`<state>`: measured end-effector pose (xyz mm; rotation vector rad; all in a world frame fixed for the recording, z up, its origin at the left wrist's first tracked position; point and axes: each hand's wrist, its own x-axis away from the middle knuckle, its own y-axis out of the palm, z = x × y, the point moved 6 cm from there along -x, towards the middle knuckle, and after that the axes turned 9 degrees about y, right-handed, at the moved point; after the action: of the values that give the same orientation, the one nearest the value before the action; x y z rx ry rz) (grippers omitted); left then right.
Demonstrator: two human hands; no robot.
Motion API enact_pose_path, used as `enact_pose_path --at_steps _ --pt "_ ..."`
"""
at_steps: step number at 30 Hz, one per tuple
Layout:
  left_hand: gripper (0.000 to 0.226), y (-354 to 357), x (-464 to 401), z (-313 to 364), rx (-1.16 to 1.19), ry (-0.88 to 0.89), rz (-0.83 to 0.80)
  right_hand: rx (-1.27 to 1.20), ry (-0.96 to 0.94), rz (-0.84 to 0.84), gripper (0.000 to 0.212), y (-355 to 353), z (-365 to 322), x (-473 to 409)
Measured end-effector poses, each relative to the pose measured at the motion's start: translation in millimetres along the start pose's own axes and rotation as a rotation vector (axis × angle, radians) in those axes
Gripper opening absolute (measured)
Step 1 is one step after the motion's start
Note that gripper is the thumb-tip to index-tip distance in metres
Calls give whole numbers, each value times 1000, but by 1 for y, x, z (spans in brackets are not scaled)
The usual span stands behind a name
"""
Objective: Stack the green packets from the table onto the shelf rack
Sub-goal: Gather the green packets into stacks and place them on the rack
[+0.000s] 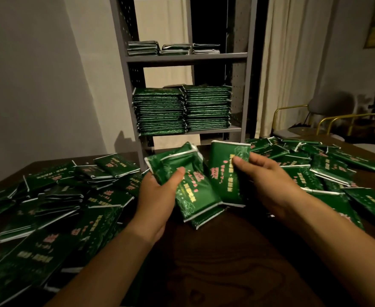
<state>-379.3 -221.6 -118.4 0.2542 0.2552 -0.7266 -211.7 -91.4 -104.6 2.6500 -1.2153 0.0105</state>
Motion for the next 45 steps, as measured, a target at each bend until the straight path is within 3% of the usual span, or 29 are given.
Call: enact_pose_path --at_steps 2,5,7,9,11,15,17,19,25,31,35,42,45 --pt "26 -10 -4 -5 -41 -25 108 -81 26 -25 28 -2 -1 0" --pt "83 -15 -6 -6 -87 -27 150 -122 11 -22 23 0 -4 2" --pt "103 -15 -6 -6 -81 -22 153 -160 -16 59 30 -5 -9 2" --pt "98 -17 -4 -4 -26 -27 182 -221 -41 63 52 -12 -11 -1" --pt "72 -16 -3 1 62 -31 216 -243 2 -25 62 -5 -9 1" --pt "54 -16 -5 -2 144 -49 268 -381 89 -92 22 14 -2 5" --pt "31 -20 -6 -5 174 -43 305 -522 100 -67 22 13 0 4" --pt "28 -23 -7 -5 188 -43 331 -567 118 -35 23 10 0 4" --pt "40 -10 -4 -3 225 -34 277 -274 220 -224 28 44 24 8" --pt "26 -1 -7 0 349 -117 127 -177 99 32 38 6 12 -8" --pt "12 -15 -12 1 155 -91 102 -22 57 -18 31 -9 -3 1" --pt "21 -1 -1 5 53 -62 -74 145 17 -75 29 6 1 3" --pt "84 18 12 3 16 -138 -249 150 -75 -2 27 8 5 -2"
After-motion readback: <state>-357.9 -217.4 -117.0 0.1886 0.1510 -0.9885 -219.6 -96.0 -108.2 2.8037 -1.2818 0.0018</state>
